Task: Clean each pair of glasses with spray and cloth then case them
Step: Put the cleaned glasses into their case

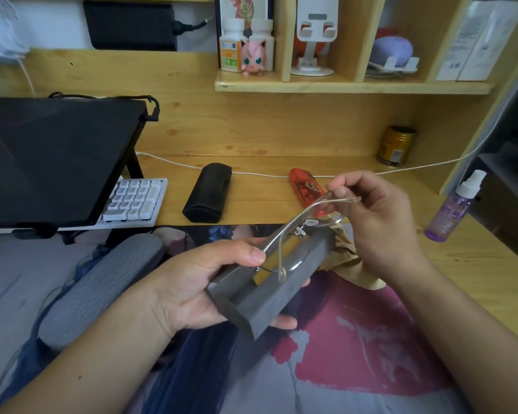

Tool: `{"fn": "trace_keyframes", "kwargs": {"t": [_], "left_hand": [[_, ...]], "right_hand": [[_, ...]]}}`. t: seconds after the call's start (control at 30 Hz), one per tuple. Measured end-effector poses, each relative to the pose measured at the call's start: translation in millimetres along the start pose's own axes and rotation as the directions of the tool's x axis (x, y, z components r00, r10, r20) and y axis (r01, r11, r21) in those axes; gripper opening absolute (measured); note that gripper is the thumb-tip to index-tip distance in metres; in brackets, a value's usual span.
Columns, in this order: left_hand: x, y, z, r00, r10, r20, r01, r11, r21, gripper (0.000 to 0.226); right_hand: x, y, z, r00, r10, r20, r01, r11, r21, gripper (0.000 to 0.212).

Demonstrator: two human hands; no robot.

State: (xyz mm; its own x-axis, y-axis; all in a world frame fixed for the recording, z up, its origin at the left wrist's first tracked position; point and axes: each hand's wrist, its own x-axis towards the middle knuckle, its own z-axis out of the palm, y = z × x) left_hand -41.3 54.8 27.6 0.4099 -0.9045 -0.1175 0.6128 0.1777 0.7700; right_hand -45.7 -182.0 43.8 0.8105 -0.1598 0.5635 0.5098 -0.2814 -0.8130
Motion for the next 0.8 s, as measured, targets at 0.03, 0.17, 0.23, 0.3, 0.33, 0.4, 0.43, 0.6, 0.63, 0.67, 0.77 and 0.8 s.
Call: {"fn": "trace_keyframes", "kwargs": {"t": [0.03, 0.17, 0.23, 0.3, 0.33, 0.4, 0.43, 0.6, 0.63, 0.67, 0.77, 0.8], "left_hand": [[0.1, -0.4, -0.7, 1.000, -0.003, -0.018, 0.003, 1.000, -0.015, 0.051], [-0.6, 2.0, -3.5, 0.993, 0.017, -0.119, -0.025, 0.997, -0.066, 0.078], [0.5, 4.0, -0.2, 0.976, 0.036, -0.213, -0.058, 0.993, -0.101, 0.074], [3.5, 4.6, 4.5, 0.948, 0.080, -0.309, -0.130, 0.981, -0.147, 0.057], [5.3, 4.6, 6.6, 0.926, 0.104, -0.362, -0.177, 0.969, -0.173, 0.049], [8.2, 3.7, 8.5, 0.873, 0.149, -0.464, -0.266, 0.943, -0.200, 0.037], [9.1, 3.2, 9.0, 0.851, 0.167, -0.498, -0.302, 0.931, -0.204, 0.033], [8.1, 4.2, 10.2, 0.805, 0.241, -0.542, -0.364, 0.922, -0.131, 0.032], [8.1, 5.2, 11.7, 0.787, 0.261, -0.559, -0.364, 0.928, -0.078, 0.035], [8.6, 5.8, 12.3, 0.748, 0.290, -0.597, -0.360, 0.933, 0.001, 0.040], [10.1, 8.9, 13.7, 0.550, 0.425, -0.719, -0.286, 0.905, 0.317, 0.037], [9.3, 10.3, 14.1, 0.503, 0.466, -0.727, -0.265, 0.885, 0.384, 0.033]], "right_hand": [[0.6, 0.6, -0.9, 1.000, 0.004, -0.003, -0.004, 1.000, 0.002, 0.023], [4.8, 3.2, -8.1, 0.996, 0.032, -0.079, -0.030, 0.999, 0.025, 0.023], [7.8, 7.4, -11.5, 0.984, 0.079, -0.158, -0.072, 0.996, 0.044, 0.024], [9.3, 11.3, -12.0, 0.964, 0.134, -0.229, -0.123, 0.990, 0.064, 0.024], [9.0, 12.4, -10.9, 0.954, 0.143, -0.262, -0.137, 0.990, 0.041, 0.022], [6.6, 11.5, -8.0, 0.940, 0.109, -0.323, -0.137, 0.989, -0.063, 0.020], [4.9, 10.0, -6.3, 0.934, 0.073, -0.350, -0.123, 0.985, -0.124, 0.019], [-2.3, 4.2, -1.1, 0.918, -0.124, -0.377, -0.009, 0.943, -0.333, 0.018], [-3.1, 4.8, 0.4, 0.915, -0.113, -0.387, -0.021, 0.945, -0.327, 0.019], [-3.6, 6.4, 2.7, 0.911, -0.056, -0.408, -0.060, 0.962, -0.267, 0.020], [-4.3, 12.2, 13.4, 0.839, 0.397, -0.373, -0.299, 0.908, 0.294, 0.020], [-5.4, 14.9, 17.1, 0.796, 0.534, -0.285, -0.365, 0.799, 0.478, 0.018]]}}
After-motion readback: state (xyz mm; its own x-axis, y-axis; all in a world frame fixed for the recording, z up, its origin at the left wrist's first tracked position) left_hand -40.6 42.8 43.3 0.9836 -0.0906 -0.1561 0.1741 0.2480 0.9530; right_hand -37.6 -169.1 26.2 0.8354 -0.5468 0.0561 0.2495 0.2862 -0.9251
